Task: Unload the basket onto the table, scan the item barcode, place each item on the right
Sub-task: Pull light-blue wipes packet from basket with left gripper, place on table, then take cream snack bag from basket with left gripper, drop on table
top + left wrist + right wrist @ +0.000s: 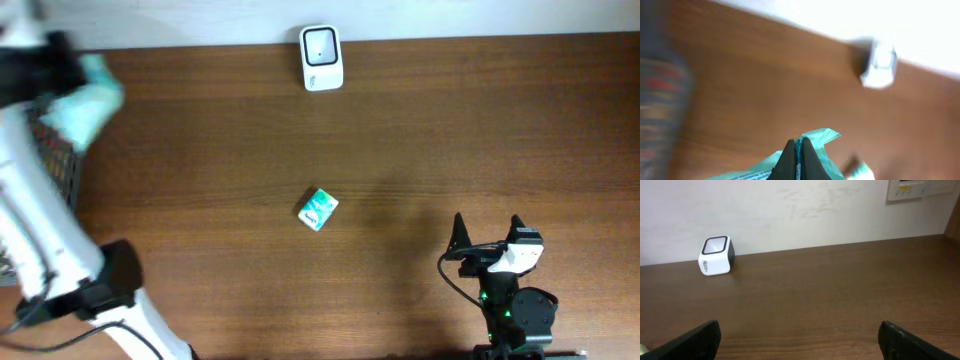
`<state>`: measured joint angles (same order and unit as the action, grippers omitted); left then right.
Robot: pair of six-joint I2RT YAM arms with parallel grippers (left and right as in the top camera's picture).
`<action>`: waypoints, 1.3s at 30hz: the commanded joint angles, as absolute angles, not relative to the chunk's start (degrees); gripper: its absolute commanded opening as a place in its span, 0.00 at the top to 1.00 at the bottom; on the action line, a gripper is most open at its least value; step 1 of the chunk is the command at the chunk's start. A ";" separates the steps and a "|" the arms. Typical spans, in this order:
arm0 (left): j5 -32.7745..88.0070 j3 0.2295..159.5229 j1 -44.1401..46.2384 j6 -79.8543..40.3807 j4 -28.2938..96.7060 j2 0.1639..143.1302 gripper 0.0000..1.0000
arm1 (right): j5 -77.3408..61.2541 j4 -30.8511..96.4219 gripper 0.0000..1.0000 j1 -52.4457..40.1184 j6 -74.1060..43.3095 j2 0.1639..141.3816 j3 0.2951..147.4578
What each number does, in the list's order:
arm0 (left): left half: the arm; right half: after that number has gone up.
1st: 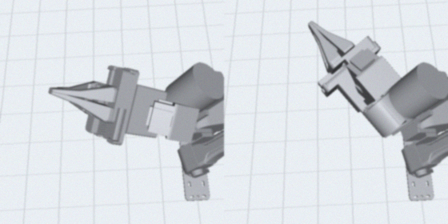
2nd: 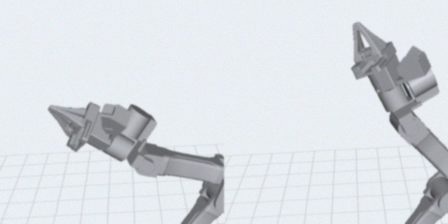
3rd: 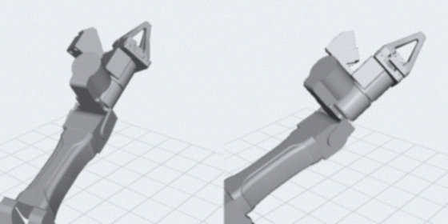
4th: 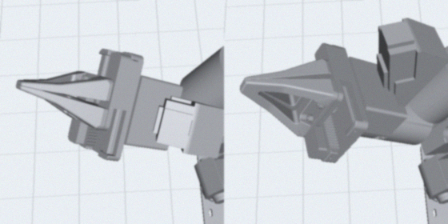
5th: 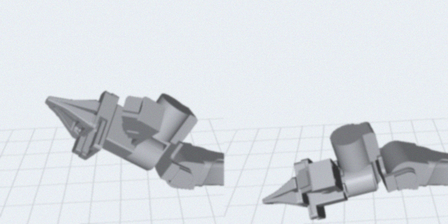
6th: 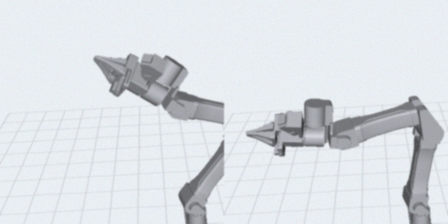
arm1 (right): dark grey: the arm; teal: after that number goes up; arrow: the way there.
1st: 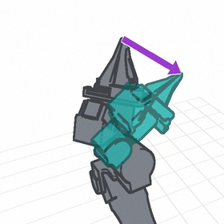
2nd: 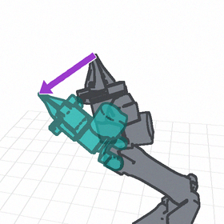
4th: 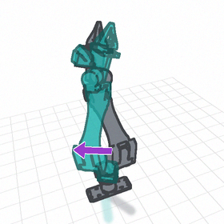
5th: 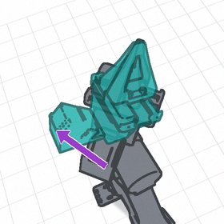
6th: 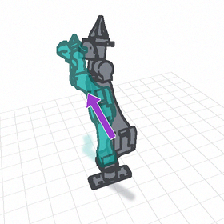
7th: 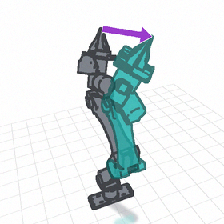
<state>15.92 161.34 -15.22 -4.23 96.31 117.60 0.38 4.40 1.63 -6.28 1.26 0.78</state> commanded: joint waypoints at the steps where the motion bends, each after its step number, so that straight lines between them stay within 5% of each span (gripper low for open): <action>1: 10.41 144.42 0.47 -3.57 95.15 117.95 1.00 | 0.49 4.54 0.02 1.58 -6.44 0.84 0.32; 6: 10.20 107.81 16.05 -3.62 69.95 117.95 1.00 | 0.49 4.54 0.02 1.58 -6.44 0.84 0.32; 7: 10.00 98.04 19.57 -3.62 59.79 117.95 0.85 | 0.49 4.54 0.01 1.58 -6.44 0.84 0.32; 8: 9.98 95.66 20.64 -3.62 56.99 117.95 0.29 | 0.49 4.54 0.01 1.58 -6.44 0.84 0.32; 9: 10.00 95.57 20.73 -3.62 56.51 117.95 0.00 | 0.49 4.54 0.01 1.58 -6.44 0.84 0.32; 13: 2.83 110.65 15.88 -3.57 61.30 114.32 0.01 | 0.49 4.54 0.02 1.58 -6.44 0.84 0.32; 17: -2.55 135.68 -2.07 -3.60 71.33 108.38 0.01 | 0.49 4.54 0.01 1.58 -6.44 0.84 0.32; 20: -3.01 137.21 -21.69 -3.66 72.97 107.63 0.01 | 0.49 4.54 0.01 1.58 -6.44 0.84 0.32; 25: -2.83 135.24 -38.30 -6.15 72.12 112.25 0.01 | 0.49 4.54 0.01 1.58 -6.44 0.84 0.32; 39: -7.07 135.13 -40.69 -2.72 64.58 144.44 0.01 | 0.49 4.54 0.01 1.58 -6.44 0.84 0.32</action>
<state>-5.02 135.09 -40.42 -3.60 63.92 141.05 0.38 4.40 1.63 -6.24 1.19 0.78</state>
